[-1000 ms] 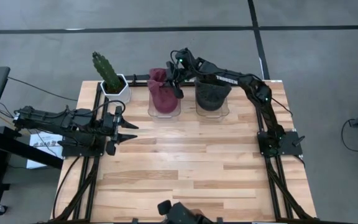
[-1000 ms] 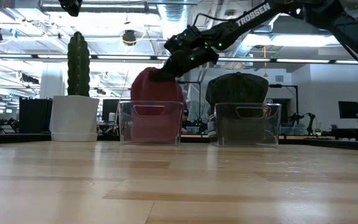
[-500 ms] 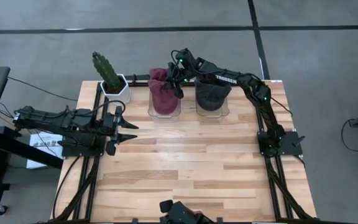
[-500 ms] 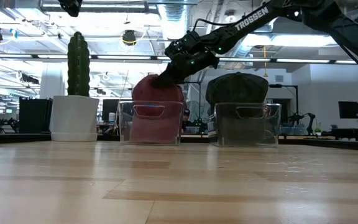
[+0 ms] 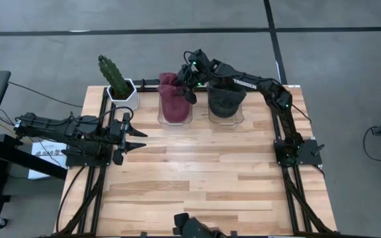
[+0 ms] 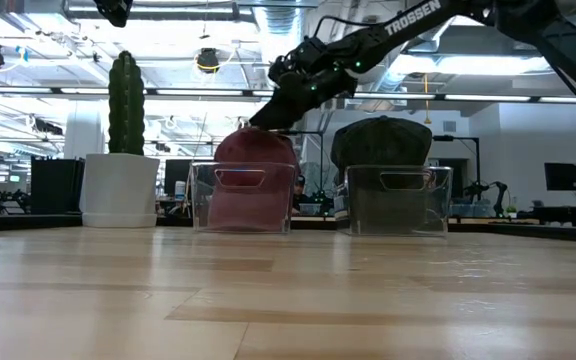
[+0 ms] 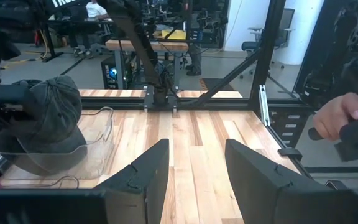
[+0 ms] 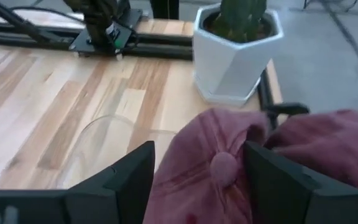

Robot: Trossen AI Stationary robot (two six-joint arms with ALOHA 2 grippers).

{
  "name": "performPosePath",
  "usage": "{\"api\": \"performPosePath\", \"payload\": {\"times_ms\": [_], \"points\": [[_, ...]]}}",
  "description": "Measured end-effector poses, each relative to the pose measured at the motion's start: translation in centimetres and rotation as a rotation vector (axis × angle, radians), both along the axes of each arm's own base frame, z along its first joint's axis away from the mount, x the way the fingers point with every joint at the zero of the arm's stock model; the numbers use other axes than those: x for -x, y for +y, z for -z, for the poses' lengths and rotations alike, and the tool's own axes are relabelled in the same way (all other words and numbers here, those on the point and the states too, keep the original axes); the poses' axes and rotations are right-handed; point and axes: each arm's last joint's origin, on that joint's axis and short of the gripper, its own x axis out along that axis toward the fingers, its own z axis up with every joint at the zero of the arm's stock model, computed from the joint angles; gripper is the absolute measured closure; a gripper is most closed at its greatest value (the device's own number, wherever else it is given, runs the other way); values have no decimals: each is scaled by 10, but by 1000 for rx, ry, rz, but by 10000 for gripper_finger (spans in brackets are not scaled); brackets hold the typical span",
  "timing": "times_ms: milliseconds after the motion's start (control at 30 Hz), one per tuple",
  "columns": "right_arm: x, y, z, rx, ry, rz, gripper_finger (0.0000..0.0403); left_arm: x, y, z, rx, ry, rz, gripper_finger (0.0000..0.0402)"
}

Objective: Pick & Place hat
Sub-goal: Put the red cap into the transparent bin, then return to Home Position

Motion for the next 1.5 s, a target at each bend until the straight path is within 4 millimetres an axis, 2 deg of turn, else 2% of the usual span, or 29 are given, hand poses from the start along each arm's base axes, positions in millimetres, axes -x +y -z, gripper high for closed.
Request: {"api": "performPosePath", "payload": {"times_ms": [233, 533, 767, 900, 1067, 1233, 1367, 1500], "points": [[14, 12, -21, -21, 45, -2, 168, 0, 0, 0, 0, 0, 0, 247], [47, 41, -77, -130, 61, 38, 168, 1, 1, 0, -13, -5, -15, 247], [79, 91, -112, -181, 163, -28, 168, 5, 2, 0, -12, -31, -22, 247], [90, 130, -123, -177, 174, -111, 168, 17, 5, 20, 8, -86, -37, 247], [113, 174, -122, -159, 111, -202, 168, 36, 12, 54, 73, -144, -116, 247], [158, 201, -110, -142, -31, -150, 168, 47, 14, 73, 157, -215, -107, 247], [203, 217, -85, -127, -168, 13, 168, 50, 15, 80, 184, -231, -102, 247], [242, 231, -47, -159, -301, 109, 168, 48, 15, 87, 180, -215, -103, 247]]}}
